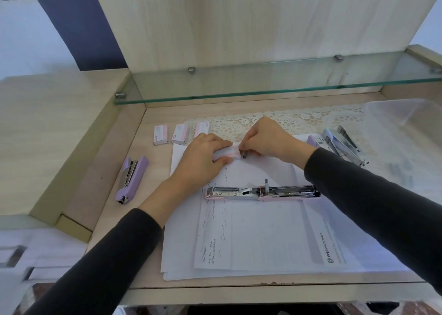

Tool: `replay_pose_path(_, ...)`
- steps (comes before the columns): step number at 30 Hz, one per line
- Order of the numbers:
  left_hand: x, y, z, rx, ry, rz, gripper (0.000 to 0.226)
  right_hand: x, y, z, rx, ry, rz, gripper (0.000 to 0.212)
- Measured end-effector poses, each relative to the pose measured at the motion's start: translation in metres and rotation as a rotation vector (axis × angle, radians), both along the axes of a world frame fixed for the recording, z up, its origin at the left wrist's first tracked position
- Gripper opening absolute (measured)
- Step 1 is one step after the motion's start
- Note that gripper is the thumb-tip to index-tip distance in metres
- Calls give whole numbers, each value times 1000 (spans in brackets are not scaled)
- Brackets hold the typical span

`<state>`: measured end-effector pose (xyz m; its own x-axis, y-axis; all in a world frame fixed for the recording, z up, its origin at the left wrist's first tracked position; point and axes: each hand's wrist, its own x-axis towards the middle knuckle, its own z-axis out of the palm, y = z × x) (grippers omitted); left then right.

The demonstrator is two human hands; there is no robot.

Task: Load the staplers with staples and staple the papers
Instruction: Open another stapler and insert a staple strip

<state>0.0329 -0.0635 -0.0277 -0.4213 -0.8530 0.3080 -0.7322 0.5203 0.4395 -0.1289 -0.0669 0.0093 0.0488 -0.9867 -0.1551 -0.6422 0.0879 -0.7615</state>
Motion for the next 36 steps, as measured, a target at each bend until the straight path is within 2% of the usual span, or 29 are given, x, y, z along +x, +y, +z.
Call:
replay_pose_path(5,-6,-8,4,-2,-22,-1,37,-15,1,7,-31,-83,-30,5)
replay_pose_path(8,-11,-21,10,-25,-40,32,36,-27,3,9,6,-186,-92,18)
replay_pose_path(13,-21,-48,18,-3,-131,56,37,-42,12,12,50,-239,-54,13)
replay_pose_path(18,-25,-54,16,23,-176,56,35,-54,22,14,53,-273,-27,17)
replay_pose_path(25,-22,-19,28,-39,-46,43,26,-64,41,23,20,-213,-48,13)
replay_pose_path(27,-20,4,32,-18,32,8,25,-66,49,25,-15,-174,-32,5)
replay_pose_path(31,-19,49,36,74,128,-48,26,-69,66,29,-57,-167,-25,10)
replay_pose_path(36,-20,77,27,132,62,-81,31,-70,88,36,-48,-120,39,18)
